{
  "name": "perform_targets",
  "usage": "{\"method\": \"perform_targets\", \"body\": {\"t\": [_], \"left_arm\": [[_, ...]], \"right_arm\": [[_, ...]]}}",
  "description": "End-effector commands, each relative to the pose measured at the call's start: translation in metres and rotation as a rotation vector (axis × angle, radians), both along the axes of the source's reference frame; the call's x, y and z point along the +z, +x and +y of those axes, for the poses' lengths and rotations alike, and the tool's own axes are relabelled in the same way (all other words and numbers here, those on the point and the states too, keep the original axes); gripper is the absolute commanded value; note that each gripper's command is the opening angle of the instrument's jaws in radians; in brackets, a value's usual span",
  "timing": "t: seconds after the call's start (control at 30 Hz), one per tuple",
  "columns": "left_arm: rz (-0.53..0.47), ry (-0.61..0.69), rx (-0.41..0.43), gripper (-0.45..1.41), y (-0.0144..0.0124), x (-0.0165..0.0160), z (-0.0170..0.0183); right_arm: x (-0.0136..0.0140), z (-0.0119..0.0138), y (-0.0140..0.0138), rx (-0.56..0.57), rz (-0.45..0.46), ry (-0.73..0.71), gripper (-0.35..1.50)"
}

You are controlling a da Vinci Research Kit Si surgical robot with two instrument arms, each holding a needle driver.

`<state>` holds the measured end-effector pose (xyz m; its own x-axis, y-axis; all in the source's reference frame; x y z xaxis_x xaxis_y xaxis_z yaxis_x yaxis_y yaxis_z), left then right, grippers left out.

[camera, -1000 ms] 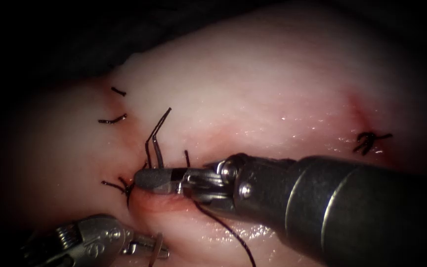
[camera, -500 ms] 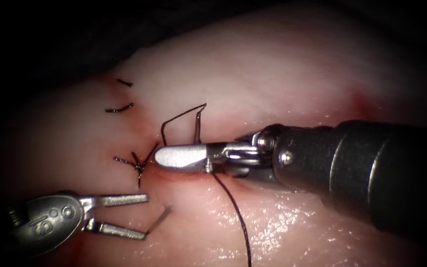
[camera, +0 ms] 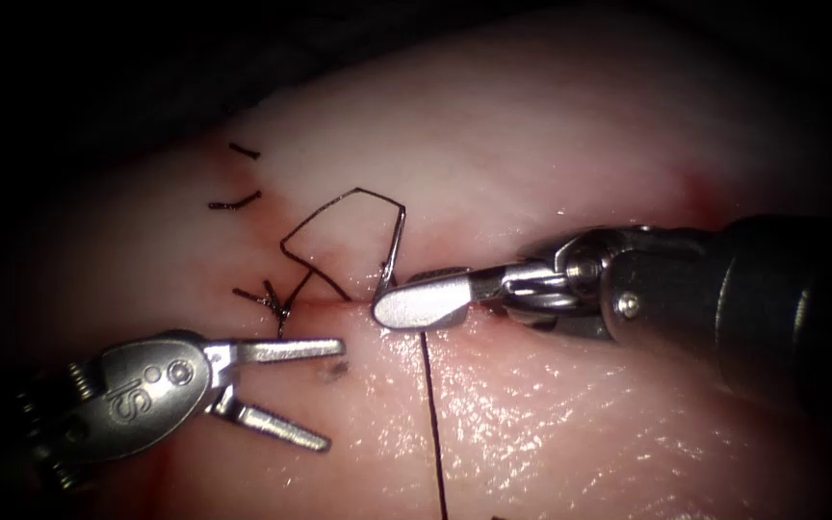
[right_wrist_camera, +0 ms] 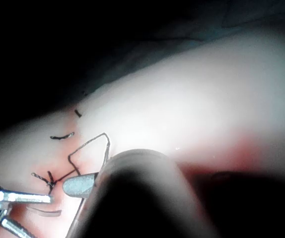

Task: Wound Closure
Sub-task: Pull the needle through the wound with the left hand.

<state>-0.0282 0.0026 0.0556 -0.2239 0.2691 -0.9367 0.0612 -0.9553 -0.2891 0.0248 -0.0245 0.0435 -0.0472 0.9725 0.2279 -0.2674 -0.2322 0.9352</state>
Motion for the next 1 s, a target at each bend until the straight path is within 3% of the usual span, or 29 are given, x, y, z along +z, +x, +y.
{"method": "perform_targets", "body": {"t": [0.03, 0.43, 0.57, 0.6, 0.67, 0.77, 0.93, 1.0], "left_arm": [[-0.001, -0.006, 0.001, 0.29, -0.0002, 0.0007, 0.0010], [-0.013, 0.010, 0.016, 0.17, -0.0020, 0.0019, 0.0017], [-0.008, 0.052, 0.070, -0.10, -0.0024, 0.0023, 0.0022], [0.003, 0.112, 0.136, -0.43, -0.0025, 0.0027, 0.0026], [0.007, 0.140, 0.164, -0.45, -0.0025, 0.0028, 0.0029], [-0.007, 0.309, 0.193, -0.45, -0.0025, 0.0030, 0.0034], [-0.017, 0.387, 0.198, -0.45, -0.0027, 0.0029, 0.0035], [0.001, 0.572, 0.152, -0.45, -0.0027, 0.0026, 0.0034]], "right_arm": [[0.0005, 0.0014, 0.0004, -0.004, -0.001, -0.027, 1.28], [0.0012, 0.0018, -0.0029, 0.012, -0.046, -0.048, 1.23], [0.0011, 0.0017, -0.0034, 0.023, -0.034, -0.052, 1.23], [0.0010, 0.0015, -0.0034, 0.030, -0.027, -0.060, 1.23], [0.0009, 0.0014, -0.0034, 0.034, -0.024, -0.062, 1.23], [0.0007, 0.0008, -0.0032, 0.038, -0.020, -0.066, 1.20], [0.0006, 0.0004, -0.0030, 0.042, -0.016, -0.069, 1.18], [0.0005, 0.0003, -0.0030, 0.049, -0.011, -0.072, 1.16]]}}
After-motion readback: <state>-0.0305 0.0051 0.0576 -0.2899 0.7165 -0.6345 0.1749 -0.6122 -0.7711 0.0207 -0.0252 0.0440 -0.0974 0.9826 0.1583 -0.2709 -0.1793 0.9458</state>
